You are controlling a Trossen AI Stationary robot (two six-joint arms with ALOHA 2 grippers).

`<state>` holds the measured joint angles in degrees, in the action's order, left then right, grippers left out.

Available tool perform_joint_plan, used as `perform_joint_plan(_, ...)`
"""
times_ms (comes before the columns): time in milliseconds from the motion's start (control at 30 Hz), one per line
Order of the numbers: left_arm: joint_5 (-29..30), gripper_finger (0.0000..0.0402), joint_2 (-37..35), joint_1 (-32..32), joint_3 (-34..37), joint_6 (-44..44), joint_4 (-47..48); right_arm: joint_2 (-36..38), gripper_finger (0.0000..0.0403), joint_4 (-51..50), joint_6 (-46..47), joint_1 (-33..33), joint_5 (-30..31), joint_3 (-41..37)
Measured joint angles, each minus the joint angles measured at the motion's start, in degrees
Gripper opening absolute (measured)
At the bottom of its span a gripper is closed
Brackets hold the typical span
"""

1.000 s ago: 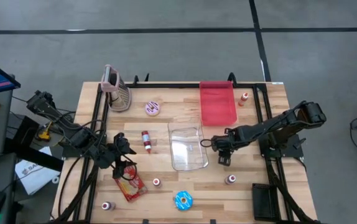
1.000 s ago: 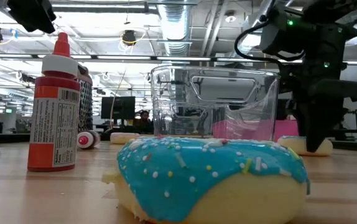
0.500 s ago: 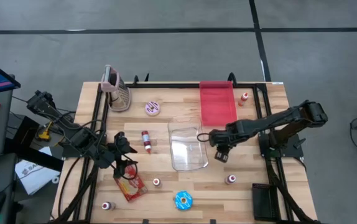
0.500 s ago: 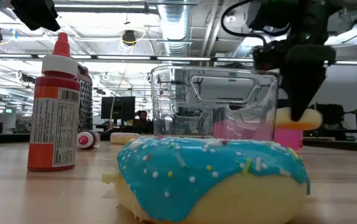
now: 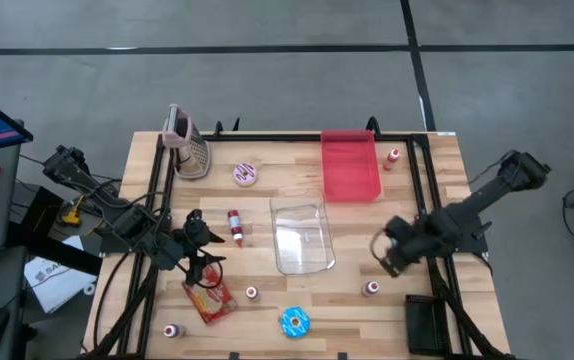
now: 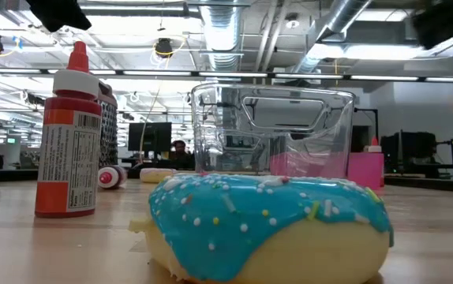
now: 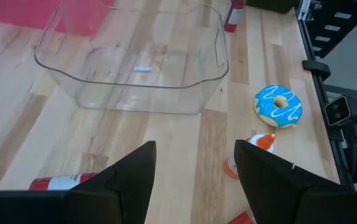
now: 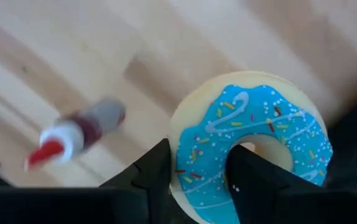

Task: Pick & Place Food Item
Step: Put the top blue donut into the black bin

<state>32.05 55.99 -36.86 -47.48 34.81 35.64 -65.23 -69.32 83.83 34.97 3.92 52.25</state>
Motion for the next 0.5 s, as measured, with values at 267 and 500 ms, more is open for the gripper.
perform_joint_plan(267,-0.02,0.0214,0.00,0.63,0.00,-1.25,-0.20,-4.39,0.0134,4.81,25.89,17.86,-0.15,-0.02)
perform_joint_plan(500,-0.04,0.0214,0.00,0.63,0.00,-1.58,-0.20,-11.74,0.0134,12.78,35.22,24.39,-3.50,0.65)
